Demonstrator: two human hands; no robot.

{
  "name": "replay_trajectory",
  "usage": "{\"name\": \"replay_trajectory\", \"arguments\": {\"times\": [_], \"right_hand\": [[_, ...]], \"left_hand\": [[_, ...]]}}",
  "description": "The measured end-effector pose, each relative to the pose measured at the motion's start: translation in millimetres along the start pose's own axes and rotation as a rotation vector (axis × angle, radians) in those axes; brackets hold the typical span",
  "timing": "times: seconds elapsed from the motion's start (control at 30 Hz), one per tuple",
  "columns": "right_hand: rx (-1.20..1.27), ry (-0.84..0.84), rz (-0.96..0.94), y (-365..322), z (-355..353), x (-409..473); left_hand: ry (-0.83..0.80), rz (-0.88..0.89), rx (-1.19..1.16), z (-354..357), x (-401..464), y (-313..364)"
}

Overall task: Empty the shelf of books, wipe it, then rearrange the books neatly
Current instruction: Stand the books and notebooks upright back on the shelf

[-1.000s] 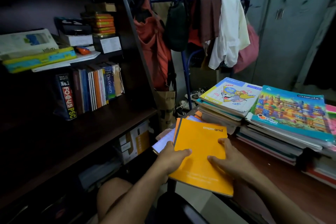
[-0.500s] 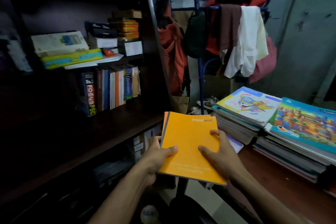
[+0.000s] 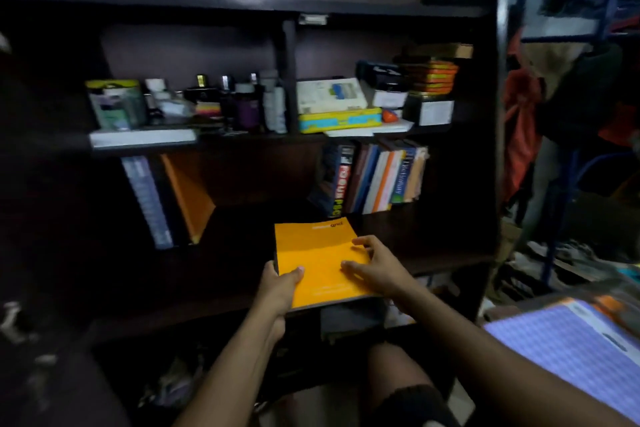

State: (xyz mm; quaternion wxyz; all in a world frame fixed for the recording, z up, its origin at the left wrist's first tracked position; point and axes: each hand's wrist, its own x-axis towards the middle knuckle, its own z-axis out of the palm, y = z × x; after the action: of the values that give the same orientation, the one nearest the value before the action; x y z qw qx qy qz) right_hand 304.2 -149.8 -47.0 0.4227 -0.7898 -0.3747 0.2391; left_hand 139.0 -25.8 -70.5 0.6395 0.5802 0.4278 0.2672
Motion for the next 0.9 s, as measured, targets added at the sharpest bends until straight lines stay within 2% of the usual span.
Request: {"name": "replay_trajectory", "arguments": {"times": [0.13, 0.23, 0.3, 0.43, 0.6, 0.67, 0.8, 0.9], "right_hand": [[-0.188, -0.184, -0.089, -24, 51, 31], [-0.603, -0.253, -0.176, -40, 85, 50], [-0.759, -0.237, -0.262, -47, 101, 53], [-0.748, -0.224, -0.324, -38, 121, 57], [-0.744, -0.218, -0.364, -22, 112, 65], [-0.788, -0.223, -0.374, -22, 107, 67], [-0.909, -0.219, -0.391, -27, 101, 72], [-0.916, -0.240, -0.396, -28, 95, 74]], "left_hand": [[0.106, 0.005, -0.001, -50, 15, -10], [0.189, 0.001, 0.002, -76, 19, -10], [0.246, -0.008, 0.055, -86, 23, -9], [0.267, -0.011, 0.263, -89, 27, -8], [0.289, 0.041, 0.491, -85, 30, -15], [0.258, 0.031, 0.460, -83, 33, -18], [0.185, -0.036, 0.170, -70, 27, -10], [0.162, -0.010, 0.155, -62, 21, -1]]}}
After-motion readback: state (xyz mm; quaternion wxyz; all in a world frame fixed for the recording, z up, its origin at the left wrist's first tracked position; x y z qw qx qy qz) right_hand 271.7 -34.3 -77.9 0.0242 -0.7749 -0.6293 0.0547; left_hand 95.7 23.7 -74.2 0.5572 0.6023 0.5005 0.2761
